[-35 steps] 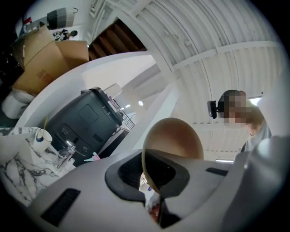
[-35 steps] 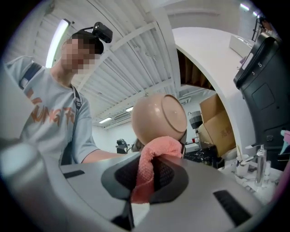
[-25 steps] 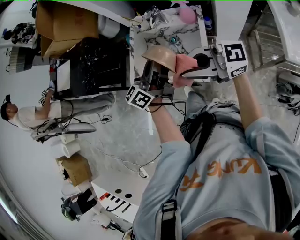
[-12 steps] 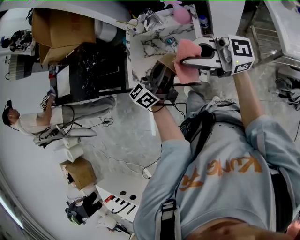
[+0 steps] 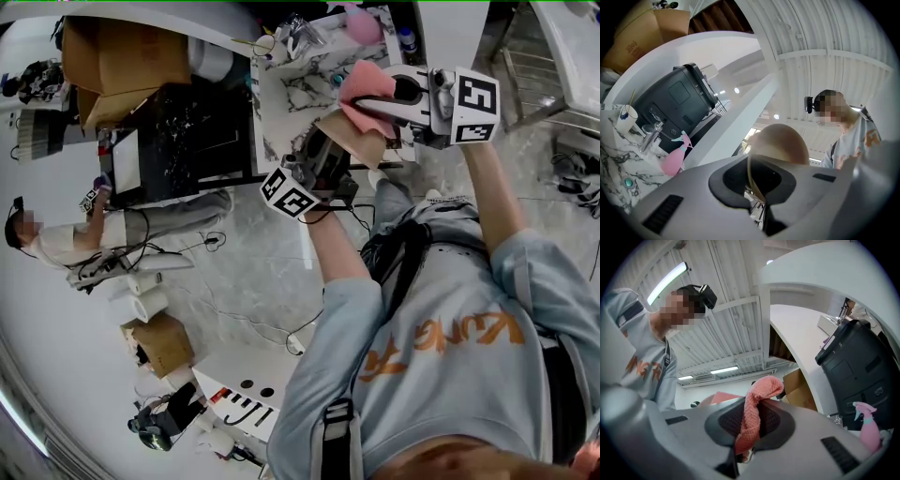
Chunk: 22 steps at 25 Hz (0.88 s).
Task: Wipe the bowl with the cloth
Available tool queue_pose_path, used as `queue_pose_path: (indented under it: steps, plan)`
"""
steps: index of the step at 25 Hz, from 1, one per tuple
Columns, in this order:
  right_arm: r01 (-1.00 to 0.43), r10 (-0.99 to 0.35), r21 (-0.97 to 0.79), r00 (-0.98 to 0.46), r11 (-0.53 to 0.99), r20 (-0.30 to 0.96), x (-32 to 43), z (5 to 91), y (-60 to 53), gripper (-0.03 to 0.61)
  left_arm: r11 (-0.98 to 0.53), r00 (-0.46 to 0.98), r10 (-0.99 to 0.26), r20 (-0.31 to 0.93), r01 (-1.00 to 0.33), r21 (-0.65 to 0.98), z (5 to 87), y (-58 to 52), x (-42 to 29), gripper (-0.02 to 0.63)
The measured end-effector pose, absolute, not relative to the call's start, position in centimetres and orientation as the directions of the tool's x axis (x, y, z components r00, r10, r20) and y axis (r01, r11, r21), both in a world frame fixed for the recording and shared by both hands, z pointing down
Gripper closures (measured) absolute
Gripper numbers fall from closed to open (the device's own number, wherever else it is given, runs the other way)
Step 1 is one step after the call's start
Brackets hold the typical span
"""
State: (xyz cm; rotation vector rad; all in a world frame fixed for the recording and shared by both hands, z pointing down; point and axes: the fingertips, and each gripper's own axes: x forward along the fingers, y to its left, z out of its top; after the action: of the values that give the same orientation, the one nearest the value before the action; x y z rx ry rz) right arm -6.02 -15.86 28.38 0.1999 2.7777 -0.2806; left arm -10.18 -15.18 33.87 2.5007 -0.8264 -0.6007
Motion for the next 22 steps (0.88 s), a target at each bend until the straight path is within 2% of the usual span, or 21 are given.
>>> queue_pose_path:
  steps: [14,22]
  plan:
    - [0.040,0.013,-0.172,-0.988,0.984,-0.154,-8.4,31.9,-16.7,0.538,-0.686,0.649,-0.700,-0.298,-0.496,0.532,32.9,-16.0,-11.6,0.586]
    - [-0.017,-0.023,-0.143,-0.999,0.990,-0.040,-8.8,34.0,-17.0,0.538,-0.615,0.582,-0.770,-0.263,-0.565,0.550,33.6,-16.9,-12.9,0.586]
